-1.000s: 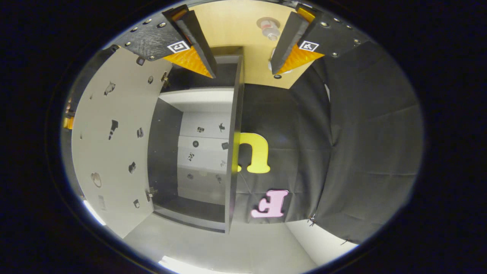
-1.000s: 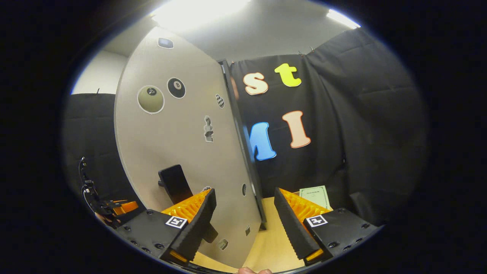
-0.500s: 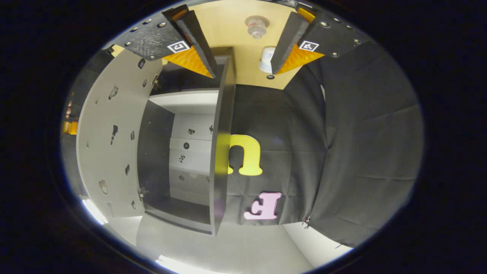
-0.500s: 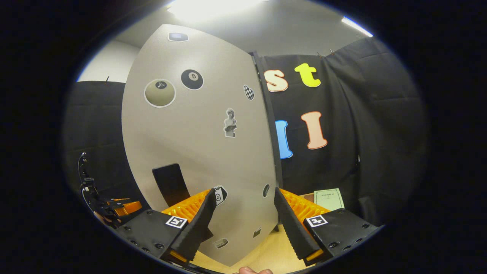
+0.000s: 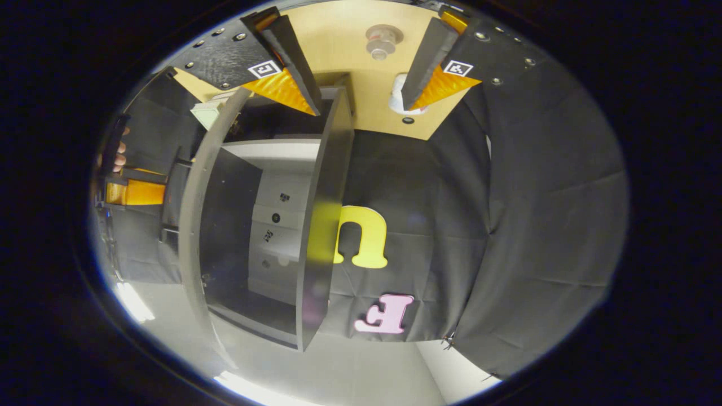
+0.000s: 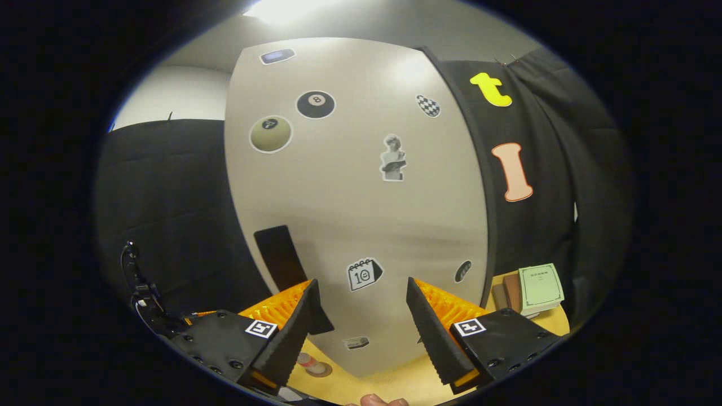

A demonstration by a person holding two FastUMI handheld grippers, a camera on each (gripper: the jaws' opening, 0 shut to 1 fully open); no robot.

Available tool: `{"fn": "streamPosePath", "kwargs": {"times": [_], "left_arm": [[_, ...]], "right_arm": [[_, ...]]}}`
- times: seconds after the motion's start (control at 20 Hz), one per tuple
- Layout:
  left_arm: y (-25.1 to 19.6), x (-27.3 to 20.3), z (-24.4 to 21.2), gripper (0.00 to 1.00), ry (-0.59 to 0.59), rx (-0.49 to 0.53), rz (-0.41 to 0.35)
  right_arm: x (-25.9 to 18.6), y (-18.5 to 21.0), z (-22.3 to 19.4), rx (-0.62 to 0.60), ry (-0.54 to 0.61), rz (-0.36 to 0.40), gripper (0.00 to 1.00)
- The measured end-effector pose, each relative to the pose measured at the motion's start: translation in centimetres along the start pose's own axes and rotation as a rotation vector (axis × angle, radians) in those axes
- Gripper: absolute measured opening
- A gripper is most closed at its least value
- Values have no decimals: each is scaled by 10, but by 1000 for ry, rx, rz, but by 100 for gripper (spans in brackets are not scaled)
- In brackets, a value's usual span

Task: Open the cabinet door with the right hand, grasp the bottle in the cabinet with the left hand and place it on the coaster, then close the cabinet door with the right hand.

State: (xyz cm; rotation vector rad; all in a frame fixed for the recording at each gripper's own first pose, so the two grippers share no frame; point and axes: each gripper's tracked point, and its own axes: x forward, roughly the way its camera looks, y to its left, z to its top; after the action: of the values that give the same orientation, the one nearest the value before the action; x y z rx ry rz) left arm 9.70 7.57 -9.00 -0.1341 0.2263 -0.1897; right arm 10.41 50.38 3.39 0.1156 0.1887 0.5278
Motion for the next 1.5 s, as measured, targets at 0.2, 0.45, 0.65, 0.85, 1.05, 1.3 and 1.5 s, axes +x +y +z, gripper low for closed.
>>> {"fn": "streamPosePath", "kwargs": {"times": [0.2, 0.45, 0.65, 0.85, 1.05, 1.3, 1.5], "left_arm": [[6, 5, -3, 87, 0, -52, -46], [3, 7, 2, 90, -21, -126, -100], [-3, 7, 29, 88, -82, -60, -84], [-21, 11, 39, 88, -127, -27, -48], [-58, 8, 41, 88, -122, -31, -16], [-93, -11, 61, 88, -151, 48, 53], [-116, -21, 74, 88, -174, 50, 106]], "right_arm": [[-5, 3, -1, -52, 1, -58, 98], [-32, -35, 8, -88, -52, -206, 98], [-48, -85, 1, -101, -68, -314, 98], [-66, -139, 7, -93, -114, -382, 97], [-88, -193, 15, -49, -155, -431, 97], [-112, -258, 22, -61, -168, -495, 98], [-122, -286, 33, -82, -186, -476, 98]]}}
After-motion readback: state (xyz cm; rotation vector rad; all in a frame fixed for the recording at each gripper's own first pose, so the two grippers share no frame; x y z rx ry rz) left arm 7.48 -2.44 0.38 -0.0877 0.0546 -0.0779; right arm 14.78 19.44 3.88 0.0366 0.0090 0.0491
